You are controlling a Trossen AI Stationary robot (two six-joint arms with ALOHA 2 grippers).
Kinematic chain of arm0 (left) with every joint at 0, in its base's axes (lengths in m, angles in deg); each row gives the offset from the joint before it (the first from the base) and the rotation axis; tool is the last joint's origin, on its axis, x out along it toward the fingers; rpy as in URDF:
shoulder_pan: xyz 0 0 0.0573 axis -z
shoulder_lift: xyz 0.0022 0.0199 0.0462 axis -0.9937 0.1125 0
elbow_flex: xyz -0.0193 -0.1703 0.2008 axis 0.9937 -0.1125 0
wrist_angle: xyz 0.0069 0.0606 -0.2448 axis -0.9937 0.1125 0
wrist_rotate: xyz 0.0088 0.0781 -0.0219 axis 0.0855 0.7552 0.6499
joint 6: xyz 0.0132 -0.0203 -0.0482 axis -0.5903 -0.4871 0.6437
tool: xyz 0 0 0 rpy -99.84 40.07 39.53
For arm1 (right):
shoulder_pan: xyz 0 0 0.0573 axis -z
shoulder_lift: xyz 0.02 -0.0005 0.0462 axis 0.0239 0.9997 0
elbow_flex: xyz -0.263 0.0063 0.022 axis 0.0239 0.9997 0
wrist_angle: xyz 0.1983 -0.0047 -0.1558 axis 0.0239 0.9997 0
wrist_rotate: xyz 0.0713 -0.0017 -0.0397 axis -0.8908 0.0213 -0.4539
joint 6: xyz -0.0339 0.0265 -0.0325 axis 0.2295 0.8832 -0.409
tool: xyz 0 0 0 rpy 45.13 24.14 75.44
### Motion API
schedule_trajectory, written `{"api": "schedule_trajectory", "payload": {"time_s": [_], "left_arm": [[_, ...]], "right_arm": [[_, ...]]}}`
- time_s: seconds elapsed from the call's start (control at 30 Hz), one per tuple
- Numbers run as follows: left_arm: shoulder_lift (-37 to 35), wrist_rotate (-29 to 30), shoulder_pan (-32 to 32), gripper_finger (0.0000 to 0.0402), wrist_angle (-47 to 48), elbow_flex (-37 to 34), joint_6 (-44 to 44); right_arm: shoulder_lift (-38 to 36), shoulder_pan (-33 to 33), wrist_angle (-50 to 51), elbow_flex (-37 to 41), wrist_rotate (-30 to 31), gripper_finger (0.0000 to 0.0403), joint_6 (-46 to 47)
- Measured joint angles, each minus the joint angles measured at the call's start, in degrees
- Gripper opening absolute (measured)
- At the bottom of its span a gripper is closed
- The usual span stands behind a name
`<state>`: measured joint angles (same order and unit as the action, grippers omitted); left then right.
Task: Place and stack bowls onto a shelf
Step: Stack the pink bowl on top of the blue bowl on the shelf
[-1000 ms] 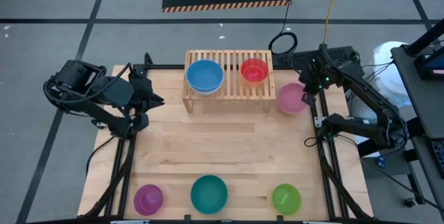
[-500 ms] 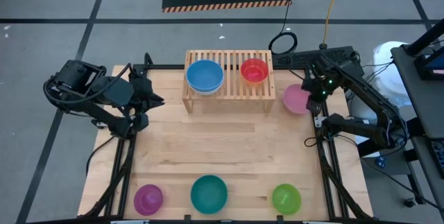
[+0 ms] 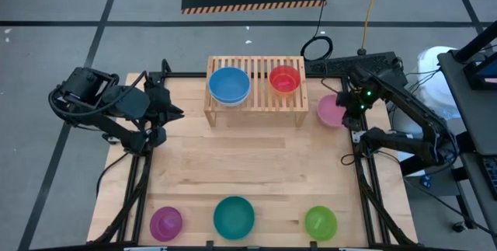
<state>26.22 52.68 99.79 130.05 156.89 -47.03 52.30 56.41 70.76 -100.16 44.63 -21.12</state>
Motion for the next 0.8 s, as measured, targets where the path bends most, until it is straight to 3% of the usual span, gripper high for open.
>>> {"api": "schedule_trajectory", "payload": {"time_s": [0.33, 0.8], "left_arm": [[0.0, 0.0, 0.0, 0.0056, 0.0, 0.0, 0.0], [0.0, 0.0, 0.0, 0.0056, 0.0, 0.0, 0.2]], "right_arm": [[0.0, -9.5, -2.3, 6.1, 10.6, 0.0090, -4.0], [0.0, -16.4, -12.2, 8.8, 10.6, 0.0089, -3.5]]}}
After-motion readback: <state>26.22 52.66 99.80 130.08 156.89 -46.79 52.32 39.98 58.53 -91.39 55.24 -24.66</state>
